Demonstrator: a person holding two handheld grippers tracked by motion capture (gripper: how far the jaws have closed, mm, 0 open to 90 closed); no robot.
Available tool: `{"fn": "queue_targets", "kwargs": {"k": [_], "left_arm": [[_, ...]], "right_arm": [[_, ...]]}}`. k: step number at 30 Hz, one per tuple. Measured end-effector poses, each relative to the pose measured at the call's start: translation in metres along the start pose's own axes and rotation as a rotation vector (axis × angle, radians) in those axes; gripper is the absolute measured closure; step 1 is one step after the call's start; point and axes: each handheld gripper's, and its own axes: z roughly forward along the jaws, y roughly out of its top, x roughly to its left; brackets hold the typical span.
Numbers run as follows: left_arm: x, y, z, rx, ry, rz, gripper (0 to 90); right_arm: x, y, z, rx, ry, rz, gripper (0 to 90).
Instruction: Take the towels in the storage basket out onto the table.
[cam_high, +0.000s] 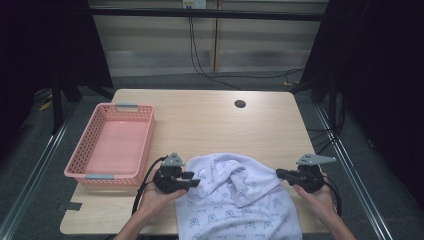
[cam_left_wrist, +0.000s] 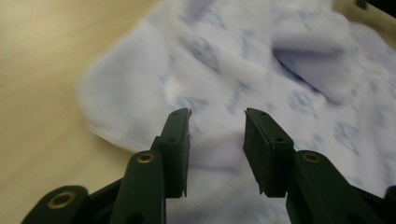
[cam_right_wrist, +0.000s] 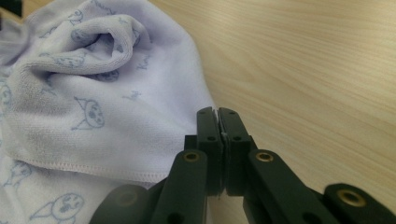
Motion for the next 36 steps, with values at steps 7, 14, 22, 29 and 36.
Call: {"fn": "queue_targets", "kwargs": {"k": [7, 14, 22, 29, 36], "left_arm": [[0.034, 0.006, 0.017, 0.001, 0.086, -0.074, 52.1], [0.015, 0.004, 0.022, 0.001, 0.119, 0.067, 84.7], [-0.031, -0.003, 0.030, 0.069, -0.079, 0.223, 76.6], [-0.018, 0.002, 0.022, 0.036, -0.104, 0.144, 60.9], [0.011, 0.008, 0.000, -0.117, -0.108, 0.000, 65.0]], "right_arm": [[0.000, 0.000, 0.002, -0.005, 0.010, -0.004, 88.4], [0.000, 0.001, 0.002, -0.006, 0.019, -0.007, 88.3], [0.001, 0.001, 0.002, -0.003, 0.032, -0.009, 88.1], [0.001, 0.001, 0.002, -0.005, 0.033, -0.006, 87.5], [0.000, 0.001, 0.001, 0.000, 0.029, -0.005, 87.6]]}}
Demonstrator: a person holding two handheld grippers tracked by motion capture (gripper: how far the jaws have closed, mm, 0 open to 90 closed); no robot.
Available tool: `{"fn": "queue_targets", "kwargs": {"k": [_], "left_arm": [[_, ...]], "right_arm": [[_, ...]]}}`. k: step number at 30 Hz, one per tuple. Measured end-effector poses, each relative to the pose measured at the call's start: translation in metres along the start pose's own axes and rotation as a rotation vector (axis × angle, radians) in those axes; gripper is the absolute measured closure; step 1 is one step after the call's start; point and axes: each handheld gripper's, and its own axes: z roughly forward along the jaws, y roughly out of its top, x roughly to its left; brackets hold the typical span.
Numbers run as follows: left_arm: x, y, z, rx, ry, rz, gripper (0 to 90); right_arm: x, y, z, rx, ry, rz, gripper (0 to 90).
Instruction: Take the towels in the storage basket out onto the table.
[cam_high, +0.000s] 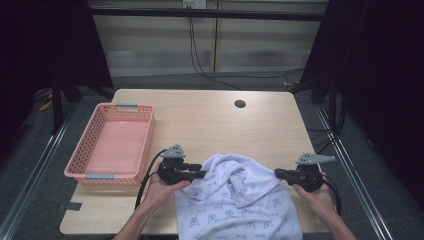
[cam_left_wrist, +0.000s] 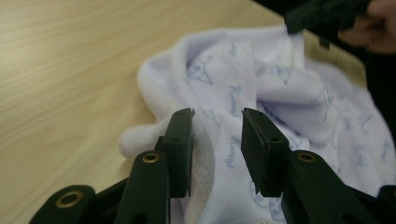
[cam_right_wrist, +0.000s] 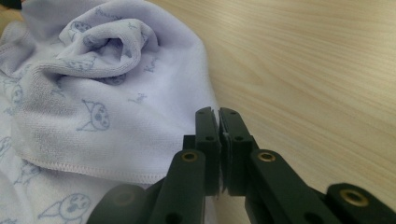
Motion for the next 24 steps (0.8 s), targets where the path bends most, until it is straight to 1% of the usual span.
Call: {"fn": "queue_targets", "kwargs": {"k": [2, 4, 5, 6, 7, 8, 10, 12, 13, 15, 16, 18, 20, 21, 22, 23, 24], "left_arm": [[0.008, -0.001, -0.002, -0.028, -0.001, -0.048, 68.6], [0.014, -0.001, -0.002, -0.044, 0.022, -0.075, 68.8], [0.017, -0.001, -0.002, -0.054, 0.027, -0.090, 68.0], [0.018, -0.001, -0.002, -0.052, 0.050, -0.089, 67.7], [0.019, -0.001, -0.001, -0.052, 0.073, -0.098, 67.6], [0.021, -0.002, 0.000, -0.054, 0.086, -0.106, 67.2], [0.025, -0.003, 0.004, -0.026, 0.124, -0.097, 64.3], [0.029, -0.005, 0.013, 0.049, 0.144, -0.092, 61.5], [0.030, -0.005, 0.016, 0.063, 0.149, -0.084, 60.0], [0.029, -0.004, 0.023, 0.071, 0.103, -0.086, 55.4], [0.026, -0.003, 0.027, 0.080, 0.093, -0.076, 53.4], [0.017, -0.003, 0.036, 0.115, 0.083, -0.035, 52.0], [0.010, -0.005, 0.044, 0.159, 0.091, 0.000, 51.6], [0.008, -0.006, 0.047, 0.169, 0.091, 0.018, 52.4], [0.005, -0.006, 0.048, 0.166, 0.099, 0.030, 53.6], [0.003, -0.005, 0.048, 0.171, 0.094, 0.045, 55.7], [0.002, -0.004, 0.047, 0.169, 0.080, 0.055, 62.0]], "right_arm": [[-0.001, 0.000, 0.000, 0.001, -0.001, 0.002, 87.8], [-0.002, -0.001, -0.002, 0.002, -0.013, 0.005, 87.9], [-0.003, -0.002, -0.003, 0.002, -0.020, 0.008, 88.0], [-0.004, -0.002, -0.005, 0.005, -0.027, 0.013, 88.1], [-0.007, -0.004, -0.006, 0.003, -0.028, 0.017, 88.1], [-0.008, -0.005, -0.008, 0.000, -0.032, 0.024, 88.1], [-0.012, -0.006, -0.009, -0.003, -0.038, 0.036, 88.1], [-0.014, -0.006, -0.009, -0.014, -0.035, 0.044, 88.1], [-0.014, -0.005, -0.009, -0.012, -0.035, 0.044, 88.0], [-0.015, -0.004, -0.007, -0.016, -0.032, 0.041, 87.9], [-0.014, -0.004, -0.007, -0.016, -0.034, 0.043, 87.9], [-0.014, -0.003, -0.006, -0.023, -0.032, 0.041, 87.9], [-0.014, -0.002, -0.006, -0.020, -0.029, 0.042, 87.9], [-0.014, -0.002, -0.006, -0.021, -0.027, 0.044, 87.8], [-0.014, -0.002, -0.006, -0.023, -0.028, 0.045, 87.8], [-0.014, -0.002, -0.007, -0.026, -0.026, 0.041, 87.7], [-0.013, -0.002, -0.008, -0.028, -0.023, 0.045, 87.7]]}}
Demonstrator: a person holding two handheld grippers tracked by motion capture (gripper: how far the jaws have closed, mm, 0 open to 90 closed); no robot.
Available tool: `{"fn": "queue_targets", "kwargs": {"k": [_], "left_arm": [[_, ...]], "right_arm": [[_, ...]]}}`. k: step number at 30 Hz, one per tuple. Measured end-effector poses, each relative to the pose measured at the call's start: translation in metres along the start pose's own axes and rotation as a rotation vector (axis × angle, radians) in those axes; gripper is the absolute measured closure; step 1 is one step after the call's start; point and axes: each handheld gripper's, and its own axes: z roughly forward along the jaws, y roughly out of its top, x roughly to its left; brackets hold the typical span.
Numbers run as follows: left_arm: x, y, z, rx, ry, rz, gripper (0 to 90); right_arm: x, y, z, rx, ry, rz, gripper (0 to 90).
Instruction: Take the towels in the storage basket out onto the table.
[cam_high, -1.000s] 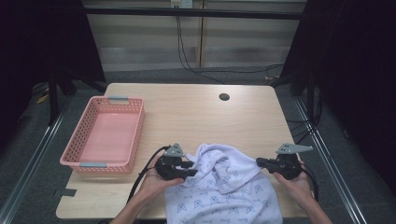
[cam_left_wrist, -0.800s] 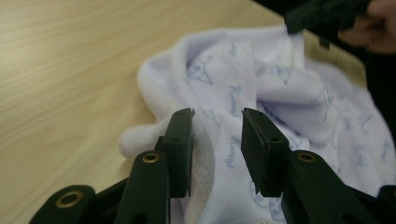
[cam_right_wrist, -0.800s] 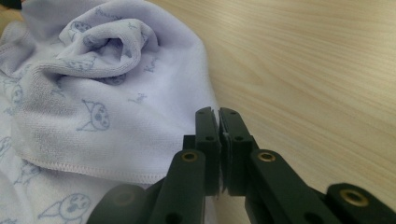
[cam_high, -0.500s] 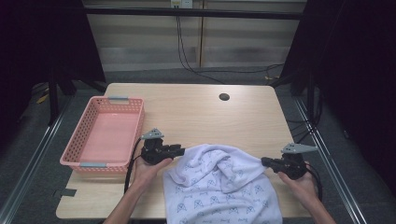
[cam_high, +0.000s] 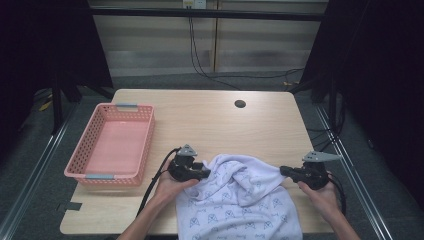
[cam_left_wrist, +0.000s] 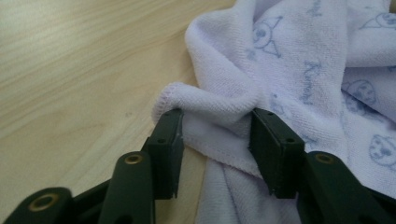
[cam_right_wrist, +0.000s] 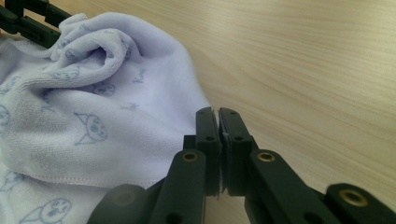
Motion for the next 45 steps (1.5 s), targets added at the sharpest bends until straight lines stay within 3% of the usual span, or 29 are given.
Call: {"fn": "queue_targets", "kwargs": {"k": [3, 6, 10, 12, 14, 15, 17, 19, 22, 23, 25, 27, 30, 32, 39, 45], "left_arm": [[-0.001, 0.002, -0.006, -0.031, -0.010, 0.013, 81.2], [0.001, 0.006, -0.018, -0.084, 0.002, -0.007, 90.0], [0.008, 0.006, -0.031, -0.120, -0.013, -0.036, 90.0], [0.012, 0.005, -0.030, -0.102, 0.003, -0.049, 87.8], [0.018, 0.005, -0.024, -0.083, 0.055, -0.071, 69.5], [0.023, 0.006, -0.021, -0.067, 0.044, -0.082, 67.3], [0.031, 0.008, -0.013, -0.079, 0.009, -0.117, 56.2], [0.030, 0.008, -0.006, -0.078, 0.004, -0.107, 48.7], [0.024, 0.009, 0.009, 0.000, 0.027, -0.077, 41.7], [0.021, 0.010, 0.012, 0.007, 0.019, -0.066, 41.0], [0.014, 0.012, 0.014, 0.032, 0.027, -0.042, 48.2], [0.011, 0.013, 0.012, 0.016, 0.021, -0.006, 66.3], [0.011, 0.016, 0.002, -0.049, 0.012, -0.039, 77.7], [0.011, 0.018, -0.008, -0.055, 0.021, -0.025, 81.7], [0.015, 0.030, -0.049, -0.134, 0.055, -0.017, 82.6], [0.016, 0.058, -0.082, -0.214, 0.090, 0.029, 82.7]], "right_arm": [[0.000, 0.001, -0.001, -0.007, 0.002, -0.005, 87.7], [0.000, 0.004, -0.003, -0.023, 0.002, -0.003, 87.7], [-0.003, 0.008, -0.007, -0.048, -0.002, 0.009, 87.8], [-0.004, 0.009, -0.006, -0.049, 0.001, 0.012, 87.8], [-0.003, 0.009, -0.003, -0.038, 0.001, 0.007, 87.8], [-0.002, 0.009, -0.002, -0.034, 0.001, 0.006, 87.8], [-0.002, 0.009, -0.001, -0.028, -0.001, 0.005, 87.7], [-0.002, 0.008, -0.001, -0.027, 0.002, 0.008, 87.7], [-0.003, 0.007, 0.000, -0.023, 0.003, 0.004, 87.7], [-0.003, 0.007, 0.001, -0.020, 0.003, 0.005, 87.6], [-0.003, 0.006, 0.001, -0.017, 0.009, 0.001, 87.6], [-0.002, 0.006, 0.000, -0.017, 0.010, 0.001, 87.5], [-0.003, 0.007, -0.002, -0.028, 0.006, 0.003, 87.6], [-0.005, 0.009, -0.005, -0.045, 0.002, 0.008, 87.7], [-0.011, 0.024, -0.019, -0.110, -0.016, 0.019, 88.0], [-0.015, 0.063, -0.036, -0.221, -0.025, -0.001, 88.4]]}}
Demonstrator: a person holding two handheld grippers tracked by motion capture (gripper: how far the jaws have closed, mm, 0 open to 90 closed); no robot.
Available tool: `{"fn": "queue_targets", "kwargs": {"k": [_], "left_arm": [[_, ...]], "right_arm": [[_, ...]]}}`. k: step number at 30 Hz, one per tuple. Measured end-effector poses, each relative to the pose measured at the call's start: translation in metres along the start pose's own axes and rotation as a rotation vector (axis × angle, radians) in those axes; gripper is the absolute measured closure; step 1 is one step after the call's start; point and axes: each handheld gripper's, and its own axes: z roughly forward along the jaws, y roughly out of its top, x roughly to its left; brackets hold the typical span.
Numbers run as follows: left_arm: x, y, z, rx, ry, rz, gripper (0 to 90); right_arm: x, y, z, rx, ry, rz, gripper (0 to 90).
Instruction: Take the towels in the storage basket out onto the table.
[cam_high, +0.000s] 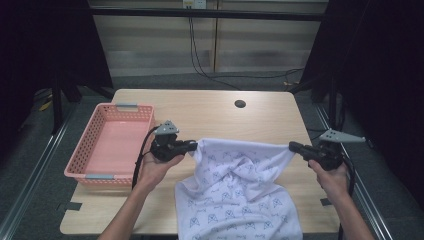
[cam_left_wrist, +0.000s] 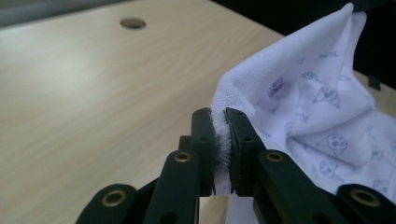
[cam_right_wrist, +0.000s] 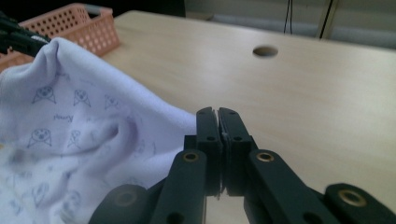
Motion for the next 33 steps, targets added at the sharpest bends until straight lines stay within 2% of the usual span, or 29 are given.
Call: {"fn": "queue_targets", "kwargs": {"k": [5, 12, 17, 19, 20, 21, 22, 23, 24, 25, 26, 27, 30, 31, 33], "left_arm": [[0.014, 0.028, -0.016, -0.064, 0.047, 0.007, 82.6], [0.037, 0.064, -0.026, -0.085, 0.105, 0.036, 82.6], [0.061, 0.085, -0.018, -0.095, 0.129, 0.025, 82.4], [0.073, 0.091, -0.010, -0.092, 0.155, 0.014, 80.7], [0.080, 0.093, -0.006, -0.094, 0.197, -0.008, 77.4], [0.087, 0.092, -0.002, -0.094, 0.231, -0.042, 69.2], [0.094, 0.090, 0.001, -0.079, 0.236, -0.067, 63.2], [0.098, 0.087, 0.003, -0.071, 0.258, -0.079, 62.9], [0.100, 0.084, 0.005, -0.073, 0.255, -0.098, 62.4], [0.101, 0.080, 0.007, -0.072, 0.222, -0.102, 62.2], [0.098, 0.074, 0.011, -0.064, 0.212, -0.093, 63.0], [0.096, 0.071, 0.014, -0.054, 0.200, -0.084, 63.0], [0.083, 0.057, 0.021, -0.025, 0.143, -0.066, 63.2], [0.078, 0.053, 0.022, -0.014, 0.125, -0.051, 63.5], [0.067, 0.042, 0.021, -0.016, 0.089, -0.057, 64.0]], "right_arm": [[-0.001, 0.045, 0.008, -0.060, 0.005, -0.027, 88.5], [-0.007, 0.097, 0.030, -0.082, -0.019, -0.070, 88.7], [-0.020, 0.131, 0.051, -0.103, -0.045, -0.072, 88.8], [-0.030, 0.140, 0.066, -0.098, -0.068, -0.063, 88.8], [-0.035, 0.144, 0.074, -0.086, -0.085, -0.059, 88.6], [-0.040, 0.145, 0.082, -0.077, -0.117, -0.048, 84.8], [-0.045, 0.145, 0.090, -0.065, -0.154, -0.035, 74.3], [-0.051, 0.143, 0.097, -0.043, -0.194, -0.014, 70.1], [-0.056, 0.140, 0.103, -0.028, -0.192, 0.003, 69.9], [-0.059, 0.136, 0.107, -0.018, -0.189, 0.014, 67.3], [-0.061, 0.132, 0.110, -0.012, -0.188, 0.016, 65.9], [-0.061, 0.125, 0.111, -0.003, -0.162, 0.013, 65.2], [-0.053, 0.109, 0.108, 0.021, -0.145, -0.018, 62.7], [-0.049, 0.102, 0.105, 0.024, -0.122, -0.025, 61.9], [-0.039, 0.088, 0.097, 0.031, -0.077, -0.039, 58.5]]}}
